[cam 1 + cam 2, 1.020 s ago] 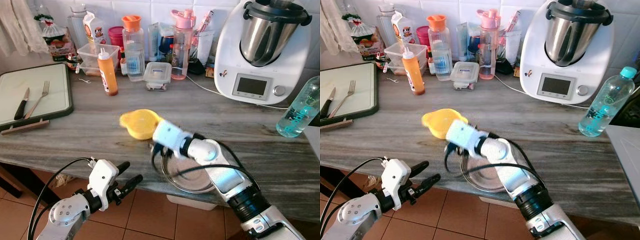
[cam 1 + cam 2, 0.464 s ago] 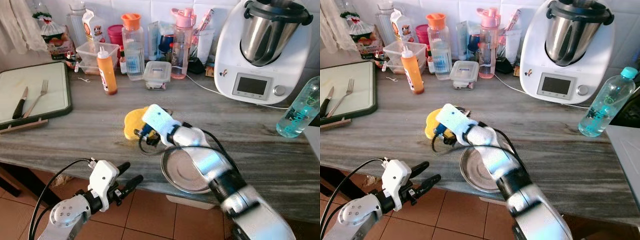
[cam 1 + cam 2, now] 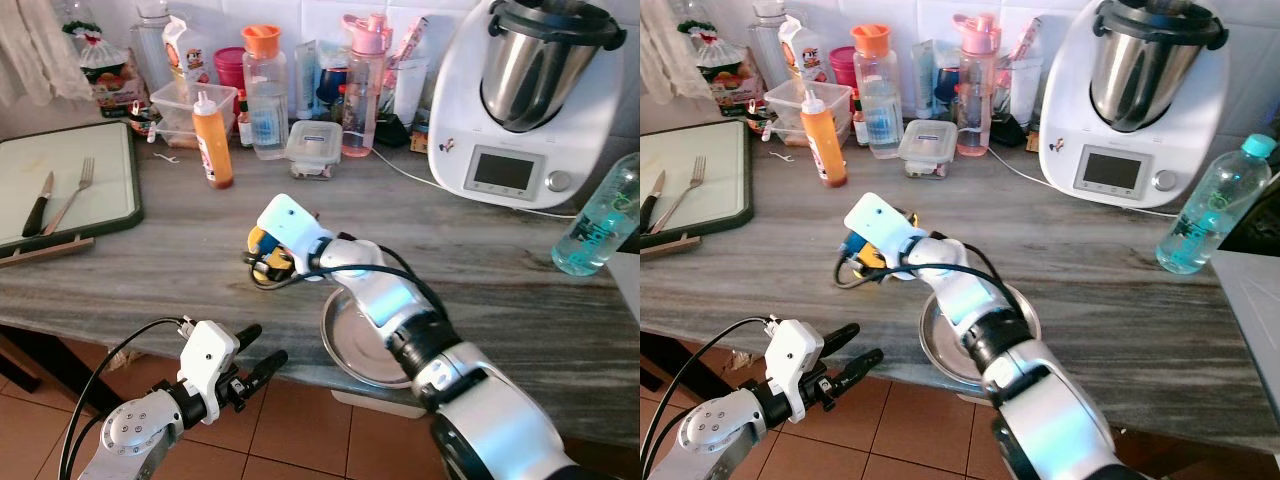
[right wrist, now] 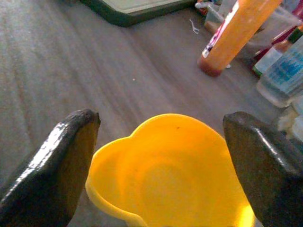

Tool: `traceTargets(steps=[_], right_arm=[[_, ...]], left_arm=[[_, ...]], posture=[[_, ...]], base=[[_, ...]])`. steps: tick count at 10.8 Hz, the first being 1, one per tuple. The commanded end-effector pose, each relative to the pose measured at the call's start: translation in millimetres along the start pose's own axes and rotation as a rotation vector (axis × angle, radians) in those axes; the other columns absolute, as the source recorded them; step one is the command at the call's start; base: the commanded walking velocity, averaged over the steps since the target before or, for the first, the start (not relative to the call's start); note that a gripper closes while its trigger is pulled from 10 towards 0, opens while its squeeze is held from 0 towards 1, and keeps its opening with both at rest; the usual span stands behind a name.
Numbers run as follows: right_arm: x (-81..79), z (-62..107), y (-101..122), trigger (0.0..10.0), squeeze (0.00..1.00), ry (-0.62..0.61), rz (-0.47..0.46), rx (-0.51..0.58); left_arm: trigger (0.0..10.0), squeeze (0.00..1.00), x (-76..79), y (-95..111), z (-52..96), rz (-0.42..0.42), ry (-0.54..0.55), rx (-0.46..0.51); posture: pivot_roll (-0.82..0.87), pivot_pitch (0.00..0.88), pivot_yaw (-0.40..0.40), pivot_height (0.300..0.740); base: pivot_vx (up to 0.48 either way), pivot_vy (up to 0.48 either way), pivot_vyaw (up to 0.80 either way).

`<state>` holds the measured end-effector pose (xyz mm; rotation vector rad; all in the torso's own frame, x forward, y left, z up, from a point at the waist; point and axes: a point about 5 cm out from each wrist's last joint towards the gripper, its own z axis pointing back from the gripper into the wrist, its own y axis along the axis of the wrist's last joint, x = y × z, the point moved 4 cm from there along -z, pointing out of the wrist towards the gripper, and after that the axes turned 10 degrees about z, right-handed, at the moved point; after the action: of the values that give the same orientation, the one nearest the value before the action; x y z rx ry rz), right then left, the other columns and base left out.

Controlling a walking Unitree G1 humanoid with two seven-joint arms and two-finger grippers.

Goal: Setting the table

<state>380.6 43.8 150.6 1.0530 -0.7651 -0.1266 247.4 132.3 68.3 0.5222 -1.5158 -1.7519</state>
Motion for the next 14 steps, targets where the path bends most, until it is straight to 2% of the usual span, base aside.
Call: traceTargets(steps=[1,3,6,8,10,14], right_arm=[[7.0,-1.0,3,10.0,1.00,-0.010,-0.025,0.005],[9.5,-1.1,-6,10.0,1.00,-0.024,-0.036,-0.046],[7.1,2.9,-26,10.0,1.00,-0.016,-0.134,-0.099],[-0.3,4.8,-35,10.0,0.92,0.015,-0.166,-0.116],[-1.2,7.7,-39,10.0,0.83,0.024,-0.171,-0.121],[6.8,15.1,-40,10.0,0.81,0.003,-0.162,-0.115]], left_arm=[[10.0,0.00,2.2,0,-0.2,-0.001,-0.002,-0.007],[10.0,0.00,2.5,-1,0.3,0.005,-0.003,-0.011],[10.0,0.00,2.6,-1,1.1,0.005,-0.007,-0.018],[10.0,0.00,2.4,-1,1.0,0.006,-0.011,-0.018],[10.0,0.00,2.3,-1,1.1,0.008,-0.011,-0.019],[10.0,0.00,2.1,0,1.2,0.006,-0.012,-0.019]], posture=[[0.09,0.026,-0.025,0.740],[0.09,0.030,-0.025,0.740],[0.08,0.031,-0.021,0.740],[0.08,0.031,-0.021,0.740],[0.08,0.032,-0.021,0.740],[0.08,0.031,-0.017,0.740]], base=[[0.000,0.000,0.00],[0.000,0.000,0.00],[0.000,0.000,0.00],[0.000,0.000,0.00],[0.000,0.000,0.00],[0.000,0.000,0.00]])
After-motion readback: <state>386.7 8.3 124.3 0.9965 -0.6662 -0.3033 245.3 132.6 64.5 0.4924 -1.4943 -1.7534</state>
